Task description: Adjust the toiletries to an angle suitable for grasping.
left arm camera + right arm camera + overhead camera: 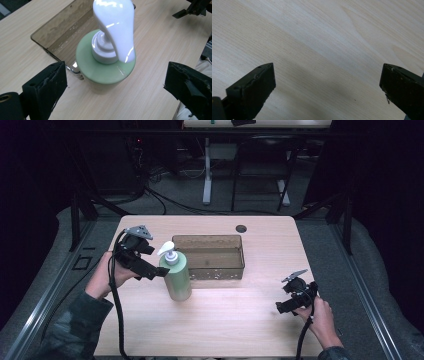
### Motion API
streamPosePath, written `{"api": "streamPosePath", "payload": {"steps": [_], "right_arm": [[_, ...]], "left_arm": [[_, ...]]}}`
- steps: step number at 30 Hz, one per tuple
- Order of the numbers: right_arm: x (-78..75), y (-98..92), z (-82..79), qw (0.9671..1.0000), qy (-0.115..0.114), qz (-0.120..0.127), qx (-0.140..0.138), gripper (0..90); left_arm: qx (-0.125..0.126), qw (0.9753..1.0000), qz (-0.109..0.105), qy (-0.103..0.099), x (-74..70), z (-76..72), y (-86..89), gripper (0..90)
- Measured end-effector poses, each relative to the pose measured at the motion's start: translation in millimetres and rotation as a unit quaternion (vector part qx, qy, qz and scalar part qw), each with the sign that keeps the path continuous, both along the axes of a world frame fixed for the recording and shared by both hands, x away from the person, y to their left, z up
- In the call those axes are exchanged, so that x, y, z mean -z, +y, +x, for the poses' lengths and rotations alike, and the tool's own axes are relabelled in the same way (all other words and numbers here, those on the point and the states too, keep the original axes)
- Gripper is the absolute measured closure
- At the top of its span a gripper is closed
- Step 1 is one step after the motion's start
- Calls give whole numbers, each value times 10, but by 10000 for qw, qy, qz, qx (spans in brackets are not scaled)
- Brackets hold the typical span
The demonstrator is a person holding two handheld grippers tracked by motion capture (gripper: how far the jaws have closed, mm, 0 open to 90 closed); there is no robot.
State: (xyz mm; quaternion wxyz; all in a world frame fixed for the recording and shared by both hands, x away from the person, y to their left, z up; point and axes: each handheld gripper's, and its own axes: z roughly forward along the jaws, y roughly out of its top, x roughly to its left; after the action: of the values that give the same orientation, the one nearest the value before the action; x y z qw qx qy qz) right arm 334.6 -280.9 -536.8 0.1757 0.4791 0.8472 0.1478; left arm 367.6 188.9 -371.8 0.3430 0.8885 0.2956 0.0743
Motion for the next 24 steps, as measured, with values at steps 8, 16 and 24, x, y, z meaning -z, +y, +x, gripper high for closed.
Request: {"api": "streamPosePath", "payload": {"steps": [8, 16, 24], "right_arm": [[1, 13, -2, 10000, 46, -35, 1, 0], [-7, 15, -5, 10000, 16, -88, -18, 3], [-6, 13, -6, 10000, 32, -77, 7, 5]], "left_arm": [[-29, 9999, 124, -3, -168, 47, -55, 50], [-20, 9998, 204, 82, -241, 106, -118, 59], [46, 9992, 390, 109, -318, 150, -228, 58]]}}
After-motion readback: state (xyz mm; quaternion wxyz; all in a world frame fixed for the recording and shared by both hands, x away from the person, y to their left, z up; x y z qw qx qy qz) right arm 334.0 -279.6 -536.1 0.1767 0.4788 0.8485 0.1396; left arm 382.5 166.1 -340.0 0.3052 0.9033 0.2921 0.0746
